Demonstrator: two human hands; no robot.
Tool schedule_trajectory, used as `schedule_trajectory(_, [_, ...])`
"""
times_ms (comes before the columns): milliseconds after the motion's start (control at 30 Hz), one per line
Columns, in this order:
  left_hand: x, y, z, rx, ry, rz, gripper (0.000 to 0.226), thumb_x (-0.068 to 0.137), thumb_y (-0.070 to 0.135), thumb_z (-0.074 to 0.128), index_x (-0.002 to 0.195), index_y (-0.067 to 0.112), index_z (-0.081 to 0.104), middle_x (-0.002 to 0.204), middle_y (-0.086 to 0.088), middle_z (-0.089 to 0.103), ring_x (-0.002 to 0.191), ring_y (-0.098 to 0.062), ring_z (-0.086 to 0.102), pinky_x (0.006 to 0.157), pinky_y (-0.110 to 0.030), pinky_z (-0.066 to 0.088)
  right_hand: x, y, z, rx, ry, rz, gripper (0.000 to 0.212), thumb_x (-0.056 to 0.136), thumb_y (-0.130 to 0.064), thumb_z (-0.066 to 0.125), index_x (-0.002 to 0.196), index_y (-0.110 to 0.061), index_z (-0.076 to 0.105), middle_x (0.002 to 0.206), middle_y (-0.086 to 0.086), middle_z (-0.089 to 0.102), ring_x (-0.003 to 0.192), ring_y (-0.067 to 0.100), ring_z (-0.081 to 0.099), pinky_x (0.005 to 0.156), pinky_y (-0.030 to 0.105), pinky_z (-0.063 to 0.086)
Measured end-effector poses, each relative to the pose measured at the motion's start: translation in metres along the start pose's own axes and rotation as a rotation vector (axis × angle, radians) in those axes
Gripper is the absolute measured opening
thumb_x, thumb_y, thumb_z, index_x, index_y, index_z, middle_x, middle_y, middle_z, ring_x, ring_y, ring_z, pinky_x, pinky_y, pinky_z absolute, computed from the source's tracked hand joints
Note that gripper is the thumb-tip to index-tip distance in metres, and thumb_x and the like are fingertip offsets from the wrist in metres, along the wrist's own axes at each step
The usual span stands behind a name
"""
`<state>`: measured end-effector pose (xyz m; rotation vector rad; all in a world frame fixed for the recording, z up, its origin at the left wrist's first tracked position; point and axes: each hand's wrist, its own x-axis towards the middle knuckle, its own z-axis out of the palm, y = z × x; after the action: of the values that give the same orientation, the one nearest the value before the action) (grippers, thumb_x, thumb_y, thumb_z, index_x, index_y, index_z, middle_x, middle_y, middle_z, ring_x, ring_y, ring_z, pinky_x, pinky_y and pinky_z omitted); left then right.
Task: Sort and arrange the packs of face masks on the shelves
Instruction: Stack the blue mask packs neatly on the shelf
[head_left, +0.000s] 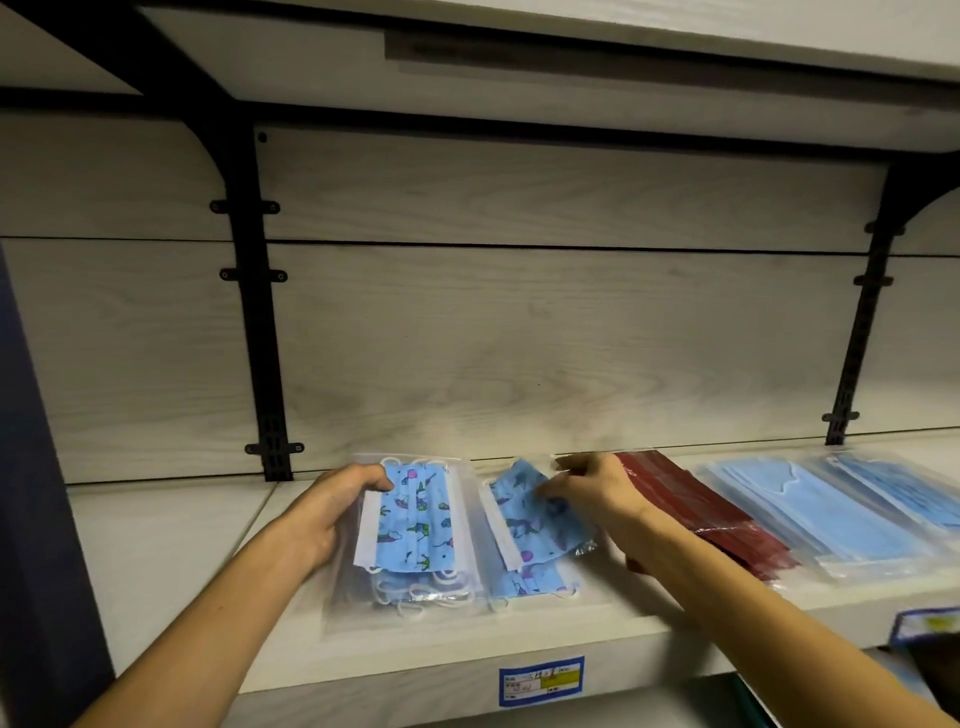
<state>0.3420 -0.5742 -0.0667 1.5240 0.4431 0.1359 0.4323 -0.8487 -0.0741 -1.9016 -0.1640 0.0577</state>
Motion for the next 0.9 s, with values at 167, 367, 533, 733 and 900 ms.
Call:
schedule_trajectory(167, [0.001, 0.0, -0.001, 0.003, -0.021, -0.002, 0.023, 0.086, 0.006, 0.059, 0.105, -0.001, 0.069, 0.096, -0.025, 0.075, 0.079, -0.035, 0.07, 0.066, -0.037, 0.058, -0.003, -0.014, -0.008, 0.438, 0.001, -0.002, 0.03, 0.085, 0.0, 0.075, 0.114, -0.001, 0.066, 0.102, 0.025, 0.074, 0.084, 0.033, 0.073, 0.075, 0.042, 0.062])
schedule_trajectory(367, [0.004, -0.001, -0.002, 0.009, 0.003, 0.029, 0.022, 0.086, 0.006, 0.065, 0.106, -0.002, 0.069, 0.093, -0.023, 0.076, 0.084, -0.036, 0.072, 0.076, -0.041, 0.059, -0.009, -0.019, -0.011, 0.658, -0.036, -0.052, 0.034, 0.085, 0.002, 0.073, 0.117, -0.004, 0.064, 0.106, 0.023, 0.073, 0.088, 0.035, 0.071, 0.083, 0.049, 0.06])
schedule_trajectory(533, [0.004, -0.003, 0.005, 0.016, -0.001, 0.074, 0.029, 0.088, 0.021, 0.072, 0.108, -0.001, 0.069, 0.087, -0.02, 0.077, 0.075, -0.034, 0.073, 0.073, -0.039, 0.058, -0.02, -0.015, 0.004, 0.713, -0.173, 0.001, 0.055, 0.082, 0.006, 0.074, 0.128, -0.009, 0.048, 0.11, 0.028, 0.071, 0.095, 0.042, 0.072, 0.08, 0.053, 0.061])
schedule_trajectory(733, [0.0, -0.004, 0.007, -0.034, -0.098, 0.116, 0.07, 0.071, 0.048, 0.086, 0.12, 0.003, 0.065, 0.1, -0.021, 0.076, 0.091, -0.04, 0.074, 0.089, -0.048, 0.058, -0.039, -0.011, 0.047, 0.5, -0.196, 0.013, 0.078, 0.073, 0.01, 0.08, 0.139, -0.01, 0.044, 0.105, 0.013, 0.075, 0.093, 0.035, 0.075, 0.087, 0.056, 0.058])
schedule_trajectory(900, [0.004, -0.009, 0.004, -0.028, -0.041, 0.153, 0.098, 0.05, 0.038, 0.096, 0.133, 0.011, 0.053, 0.11, -0.016, 0.075, 0.094, -0.034, 0.074, 0.087, -0.048, 0.059, -0.052, -0.03, 0.043, 0.415, -0.279, 0.073, 0.04, 0.088, -0.033, 0.076, 0.117, -0.012, 0.058, 0.099, 0.016, 0.076, 0.08, 0.027, 0.076, 0.064, 0.037, 0.061])
